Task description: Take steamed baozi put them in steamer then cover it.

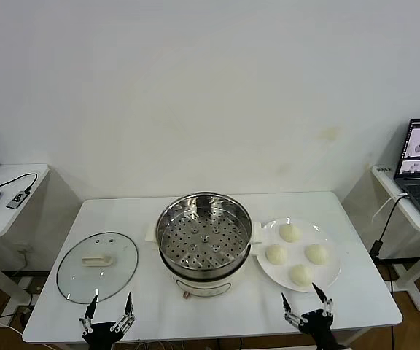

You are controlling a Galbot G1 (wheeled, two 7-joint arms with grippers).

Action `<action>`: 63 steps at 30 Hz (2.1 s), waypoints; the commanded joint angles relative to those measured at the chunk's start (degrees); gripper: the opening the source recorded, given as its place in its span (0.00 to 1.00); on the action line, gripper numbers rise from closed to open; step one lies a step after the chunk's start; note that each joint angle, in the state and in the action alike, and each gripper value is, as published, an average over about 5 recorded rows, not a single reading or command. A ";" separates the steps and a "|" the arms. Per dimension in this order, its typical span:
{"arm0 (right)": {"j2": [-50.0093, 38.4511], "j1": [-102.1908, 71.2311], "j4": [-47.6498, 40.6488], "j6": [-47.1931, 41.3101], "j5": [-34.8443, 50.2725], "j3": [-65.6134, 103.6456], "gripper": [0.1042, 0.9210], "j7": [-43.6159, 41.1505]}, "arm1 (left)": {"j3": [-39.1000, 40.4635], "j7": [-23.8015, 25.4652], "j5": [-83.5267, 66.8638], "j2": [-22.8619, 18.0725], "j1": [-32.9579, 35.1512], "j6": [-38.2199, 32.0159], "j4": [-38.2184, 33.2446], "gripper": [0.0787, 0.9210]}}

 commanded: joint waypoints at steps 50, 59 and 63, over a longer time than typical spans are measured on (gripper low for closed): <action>-18.89 92.99 -55.42 -10.31 -16.71 -71.52 0.88 -53.91 | -4.49 -1.77 2.58 3.16 -8.15 7.37 -0.47 0.88; -15.13 91.40 -58.26 -11.02 -18.49 -70.11 0.88 -52.35 | -5.26 -1.46 2.61 3.68 -7.72 7.14 -0.60 0.88; -13.88 90.88 -58.84 -11.17 -19.09 -69.17 0.88 -51.89 | -5.42 -1.40 2.80 3.74 -7.62 6.98 -0.49 0.88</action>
